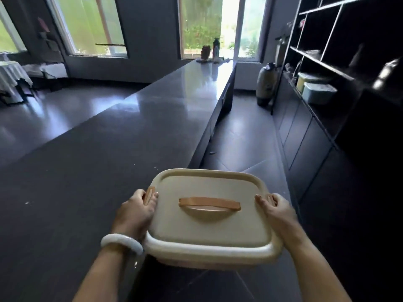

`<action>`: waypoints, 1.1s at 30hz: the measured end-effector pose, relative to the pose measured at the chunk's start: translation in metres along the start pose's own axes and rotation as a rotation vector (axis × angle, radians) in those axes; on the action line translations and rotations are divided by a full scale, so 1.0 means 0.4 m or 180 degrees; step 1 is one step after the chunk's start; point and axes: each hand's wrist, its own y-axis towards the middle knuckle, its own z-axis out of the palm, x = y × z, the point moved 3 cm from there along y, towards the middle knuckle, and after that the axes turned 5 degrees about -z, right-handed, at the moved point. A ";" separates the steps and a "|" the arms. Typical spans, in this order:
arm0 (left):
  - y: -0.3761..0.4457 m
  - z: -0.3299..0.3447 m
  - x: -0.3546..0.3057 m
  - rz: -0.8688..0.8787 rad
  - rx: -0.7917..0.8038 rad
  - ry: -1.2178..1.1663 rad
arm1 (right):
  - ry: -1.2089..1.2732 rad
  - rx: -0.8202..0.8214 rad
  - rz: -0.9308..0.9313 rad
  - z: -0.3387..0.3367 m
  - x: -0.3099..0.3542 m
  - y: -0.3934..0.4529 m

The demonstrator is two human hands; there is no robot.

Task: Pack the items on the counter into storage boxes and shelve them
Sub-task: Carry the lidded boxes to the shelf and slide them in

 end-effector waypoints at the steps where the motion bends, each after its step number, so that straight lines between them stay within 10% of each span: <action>1: 0.042 0.037 -0.036 0.0084 0.0084 -0.0001 | 0.0018 -0.0080 0.0045 -0.017 -0.005 0.031; 19: 0.804 0.586 -0.734 0.1031 0.0957 0.0026 | 0.0205 -0.1288 0.0629 -0.235 -0.063 0.844; 33: 1.277 1.001 -1.207 0.0846 0.0963 0.0015 | 0.0087 -0.1147 0.0385 -0.419 -0.136 1.656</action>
